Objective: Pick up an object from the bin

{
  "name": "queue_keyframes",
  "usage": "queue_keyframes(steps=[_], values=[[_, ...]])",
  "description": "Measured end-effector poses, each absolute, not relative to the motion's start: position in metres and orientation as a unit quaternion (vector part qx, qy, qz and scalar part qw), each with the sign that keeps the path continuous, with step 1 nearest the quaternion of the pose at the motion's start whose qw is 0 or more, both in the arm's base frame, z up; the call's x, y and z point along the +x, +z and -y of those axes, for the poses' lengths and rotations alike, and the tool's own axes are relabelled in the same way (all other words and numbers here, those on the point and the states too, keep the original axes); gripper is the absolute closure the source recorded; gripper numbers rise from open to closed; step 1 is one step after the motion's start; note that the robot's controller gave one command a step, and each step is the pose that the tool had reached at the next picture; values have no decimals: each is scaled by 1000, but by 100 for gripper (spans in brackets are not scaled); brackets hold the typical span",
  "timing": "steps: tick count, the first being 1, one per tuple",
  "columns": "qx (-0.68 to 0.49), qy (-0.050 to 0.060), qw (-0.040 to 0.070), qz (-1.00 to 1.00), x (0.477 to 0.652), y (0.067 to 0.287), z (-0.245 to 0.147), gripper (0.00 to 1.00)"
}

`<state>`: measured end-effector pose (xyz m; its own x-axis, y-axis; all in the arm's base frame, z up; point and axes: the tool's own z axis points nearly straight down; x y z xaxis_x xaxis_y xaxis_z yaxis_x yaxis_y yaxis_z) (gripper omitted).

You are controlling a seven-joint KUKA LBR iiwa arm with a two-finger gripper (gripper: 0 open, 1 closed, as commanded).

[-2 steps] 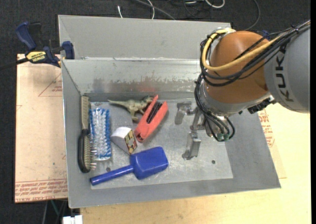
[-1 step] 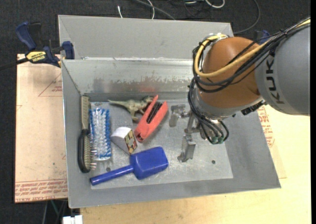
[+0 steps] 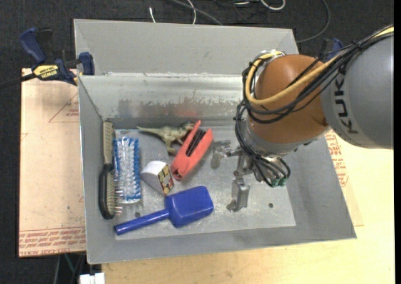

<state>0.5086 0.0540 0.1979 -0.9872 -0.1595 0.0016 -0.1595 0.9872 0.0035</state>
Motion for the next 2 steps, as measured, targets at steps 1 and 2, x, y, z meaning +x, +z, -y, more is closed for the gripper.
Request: queue_keyframes(steps=[1,2], values=[[162,-1,-2,987,509,211,-41,0],[105,-1,-1,994,501,159,-68,0]])
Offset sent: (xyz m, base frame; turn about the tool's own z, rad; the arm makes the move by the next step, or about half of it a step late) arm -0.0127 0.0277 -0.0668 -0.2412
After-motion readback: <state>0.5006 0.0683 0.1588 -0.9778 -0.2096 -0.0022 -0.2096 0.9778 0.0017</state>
